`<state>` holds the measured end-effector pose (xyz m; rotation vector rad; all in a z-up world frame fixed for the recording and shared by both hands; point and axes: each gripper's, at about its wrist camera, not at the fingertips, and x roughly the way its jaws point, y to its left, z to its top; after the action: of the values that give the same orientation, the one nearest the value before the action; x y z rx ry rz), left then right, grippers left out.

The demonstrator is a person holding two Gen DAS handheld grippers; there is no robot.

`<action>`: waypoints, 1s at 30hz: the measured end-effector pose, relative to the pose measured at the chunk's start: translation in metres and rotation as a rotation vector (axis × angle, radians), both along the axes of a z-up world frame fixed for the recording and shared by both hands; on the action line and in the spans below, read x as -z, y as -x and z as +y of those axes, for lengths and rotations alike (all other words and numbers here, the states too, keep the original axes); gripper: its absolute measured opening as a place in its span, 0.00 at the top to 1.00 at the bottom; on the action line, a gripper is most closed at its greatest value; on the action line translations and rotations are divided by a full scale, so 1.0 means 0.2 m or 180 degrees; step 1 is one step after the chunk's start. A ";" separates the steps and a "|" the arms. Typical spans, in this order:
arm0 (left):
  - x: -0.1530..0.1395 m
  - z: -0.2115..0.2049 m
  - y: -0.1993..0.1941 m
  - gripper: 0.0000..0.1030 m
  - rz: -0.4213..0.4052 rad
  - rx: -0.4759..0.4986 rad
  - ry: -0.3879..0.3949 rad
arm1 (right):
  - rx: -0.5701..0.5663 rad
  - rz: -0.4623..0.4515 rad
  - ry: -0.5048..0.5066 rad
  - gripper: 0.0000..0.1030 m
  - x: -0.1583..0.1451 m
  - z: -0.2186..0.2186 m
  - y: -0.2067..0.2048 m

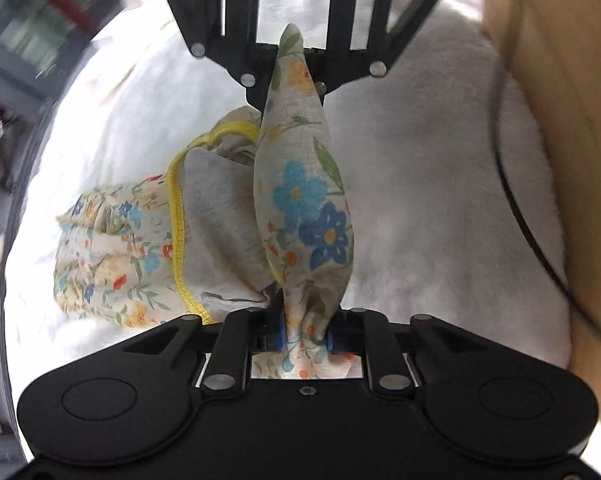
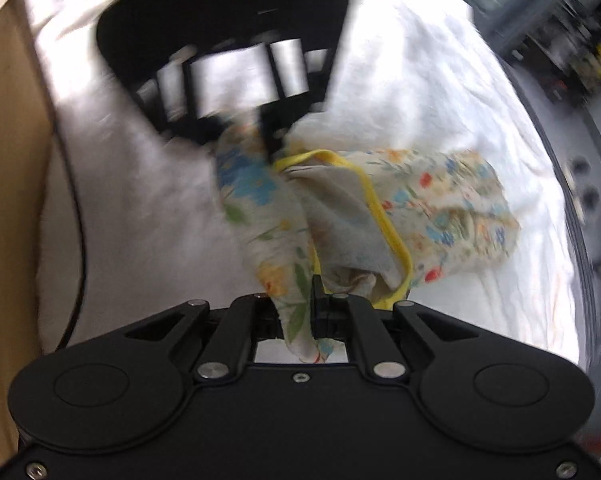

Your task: Fold clothes

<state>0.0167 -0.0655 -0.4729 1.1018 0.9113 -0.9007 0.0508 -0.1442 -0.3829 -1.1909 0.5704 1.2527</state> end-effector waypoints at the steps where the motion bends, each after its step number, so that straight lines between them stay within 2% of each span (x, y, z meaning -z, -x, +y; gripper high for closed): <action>1: -0.02 0.00 0.03 0.86 0.0122 0.0059 0.0019 | -0.0058 0.0059 0.0027 0.93 0.00 0.00 0.00; 5: -0.11 -0.01 0.12 0.86 0.0525 0.0188 0.0123 | -0.0244 0.0507 0.0159 0.93 -0.04 0.02 -0.04; 6: -0.16 -0.01 0.16 0.86 0.0738 0.0253 0.0117 | -0.0288 0.0879 0.0212 0.93 -0.09 0.01 -0.05; 8: -0.20 -0.01 0.17 0.86 0.0882 0.0303 0.0154 | -0.0315 0.1286 0.0190 0.93 -0.15 -0.01 -0.09; 9: -0.24 -0.01 0.18 0.86 0.1035 0.0316 0.0212 | -0.0325 0.1486 0.0178 0.93 -0.18 -0.02 -0.10; 11: -0.32 -0.01 0.17 0.86 0.1291 0.0320 0.0338 | -0.0265 0.1791 0.0160 0.93 -0.22 -0.04 -0.14; 13: -0.33 -0.01 0.16 0.86 0.1322 0.0360 0.0329 | -0.0168 0.2050 0.0177 0.92 -0.23 -0.04 -0.21; 14: -0.32 -0.02 0.14 0.86 0.1242 0.0426 0.0283 | -0.0142 0.2106 0.0199 0.92 -0.22 -0.04 -0.24; 17: -0.31 -0.01 0.08 0.86 0.1176 0.0369 0.0220 | -0.0062 0.2167 0.0229 0.92 -0.19 -0.04 -0.32; 22: -0.33 0.04 -0.07 0.86 0.1111 0.0232 0.0275 | 0.0056 0.2263 0.0152 0.91 -0.20 0.02 -0.48; 26: -0.31 0.10 -0.25 0.86 0.0908 -0.0066 0.0289 | 0.0254 0.2195 0.0057 0.91 -0.17 0.04 -0.61; 28: -0.29 0.11 -0.40 0.86 0.0782 -0.0236 0.0244 | 0.0358 0.2069 -0.0032 0.91 -0.17 0.06 -0.71; 30: -0.27 0.11 -0.46 0.86 0.0654 -0.0324 0.0203 | 0.0464 0.1975 -0.0049 0.89 -0.14 0.09 -0.80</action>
<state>0.1091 -0.0426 -0.4197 0.9114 1.0904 -0.9639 0.2104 -0.1269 -0.3547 -0.7158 1.0772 1.4946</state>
